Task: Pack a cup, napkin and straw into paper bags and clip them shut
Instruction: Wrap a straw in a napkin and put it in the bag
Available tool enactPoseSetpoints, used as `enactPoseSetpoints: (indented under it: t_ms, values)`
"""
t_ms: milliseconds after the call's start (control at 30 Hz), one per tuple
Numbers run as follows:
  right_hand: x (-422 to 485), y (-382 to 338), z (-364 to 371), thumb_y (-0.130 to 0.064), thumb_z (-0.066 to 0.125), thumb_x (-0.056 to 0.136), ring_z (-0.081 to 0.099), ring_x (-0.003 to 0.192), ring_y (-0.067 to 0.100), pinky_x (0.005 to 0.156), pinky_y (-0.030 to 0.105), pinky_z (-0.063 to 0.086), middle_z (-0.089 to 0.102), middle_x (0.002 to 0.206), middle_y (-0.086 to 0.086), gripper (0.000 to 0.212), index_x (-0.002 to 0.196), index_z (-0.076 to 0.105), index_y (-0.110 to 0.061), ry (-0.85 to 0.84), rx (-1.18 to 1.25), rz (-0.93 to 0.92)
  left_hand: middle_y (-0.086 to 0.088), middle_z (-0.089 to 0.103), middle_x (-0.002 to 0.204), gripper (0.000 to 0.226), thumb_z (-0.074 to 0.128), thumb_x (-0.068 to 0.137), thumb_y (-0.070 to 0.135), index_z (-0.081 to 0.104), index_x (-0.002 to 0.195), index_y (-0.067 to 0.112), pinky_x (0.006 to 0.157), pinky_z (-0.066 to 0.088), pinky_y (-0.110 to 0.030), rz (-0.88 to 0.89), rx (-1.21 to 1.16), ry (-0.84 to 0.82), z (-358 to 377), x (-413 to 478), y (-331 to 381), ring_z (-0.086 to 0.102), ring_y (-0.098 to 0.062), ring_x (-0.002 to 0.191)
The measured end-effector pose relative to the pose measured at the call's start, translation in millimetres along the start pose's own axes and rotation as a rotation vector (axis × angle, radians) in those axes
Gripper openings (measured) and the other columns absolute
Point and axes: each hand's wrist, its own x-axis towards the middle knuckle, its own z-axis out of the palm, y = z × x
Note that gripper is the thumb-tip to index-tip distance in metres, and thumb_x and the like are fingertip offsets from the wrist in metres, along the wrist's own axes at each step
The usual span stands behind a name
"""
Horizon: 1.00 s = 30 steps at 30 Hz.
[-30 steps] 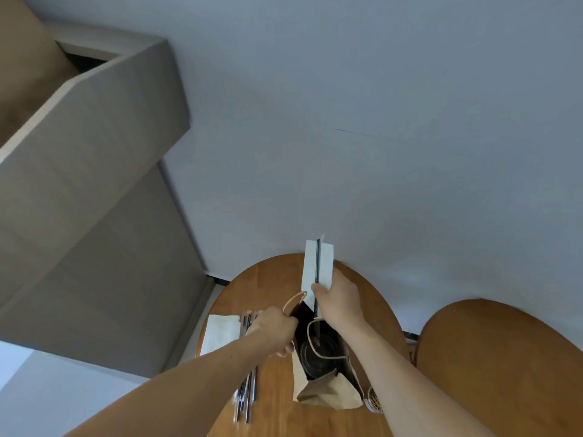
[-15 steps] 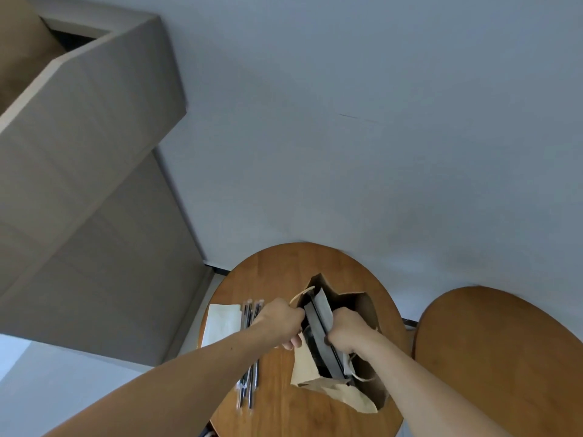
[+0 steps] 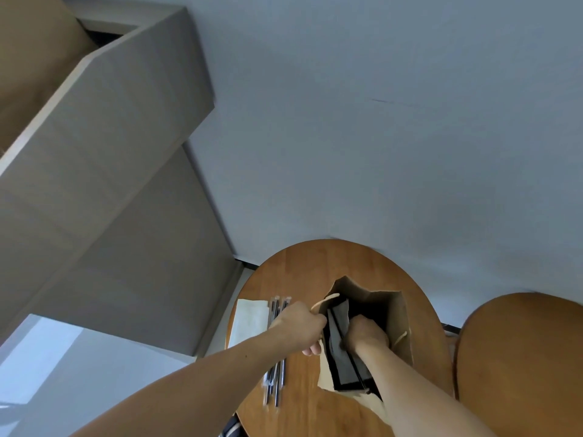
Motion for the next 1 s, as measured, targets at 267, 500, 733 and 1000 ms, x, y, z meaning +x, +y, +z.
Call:
enactPoseSetpoints:
  t_ms: [267, 500, 733, 1000]
  values:
    - [-13.0, -4.1, -12.0, -0.027, 0.062, 0.093, 0.058, 0.083, 0.017, 0.080, 0.031, 0.048, 0.048, 0.075, -0.006, 0.015, 0.090, 0.047, -0.025, 0.067, -0.156, -0.090, 0.000, 0.073, 0.064, 0.037, 0.039, 0.092, 0.030, 0.067, 0.087, 0.006, 0.077, 0.059, -0.025, -0.005, 0.033, 0.002, -1.6, -0.3, 6.6, 0.069, -0.006, 0.055]
    - [-54.5, -2.2, -57.3, -0.025, 0.061, 0.089, 0.056, 0.063, 0.011, 0.052, 0.024, 0.040, 0.054, 0.069, -0.008, 0.020, 0.073, 0.049, -0.025, 0.158, -0.168, -0.277, 0.005, 0.064, 0.058, 0.024, 0.052, 0.092, 0.033, 0.061, 0.077, 0.018, 0.058, 0.049, -0.018, 0.061, 0.138, 0.088, 0.7, -4.0, 13.0, 0.060, -0.008, 0.052]
    - [-66.1, 51.3, -101.6, -0.058, 0.049, 0.093, 0.053, 0.083, -0.005, 0.063, 0.013, 0.037, 0.060, 0.097, -0.022, 0.033, 0.109, 0.062, -0.032, 0.473, 0.414, -0.307, 0.004, 0.059, 0.097, 0.044, 0.064, 0.083, 0.041, 0.048, 0.123, 0.030, 0.069, 0.041, -0.019, 0.200, 0.134, -0.044, 6.5, -12.7, 13.3, 0.055, -0.008, 0.088]
    - [-65.6, 71.3, -58.2, -0.050, 0.034, 0.102, 0.045, 0.054, 0.012, 0.052, 0.026, 0.035, 0.047, 0.056, -0.007, 0.052, 0.063, 0.047, -0.017, 0.146, 0.566, -0.225, 0.007, 0.059, 0.116, 0.060, 0.077, 0.074, 0.041, 0.051, 0.126, 0.029, 0.086, 0.047, -0.025, 0.202, 0.023, -0.216, 48.7, -21.9, 21.0, 0.057, -0.014, 0.106]
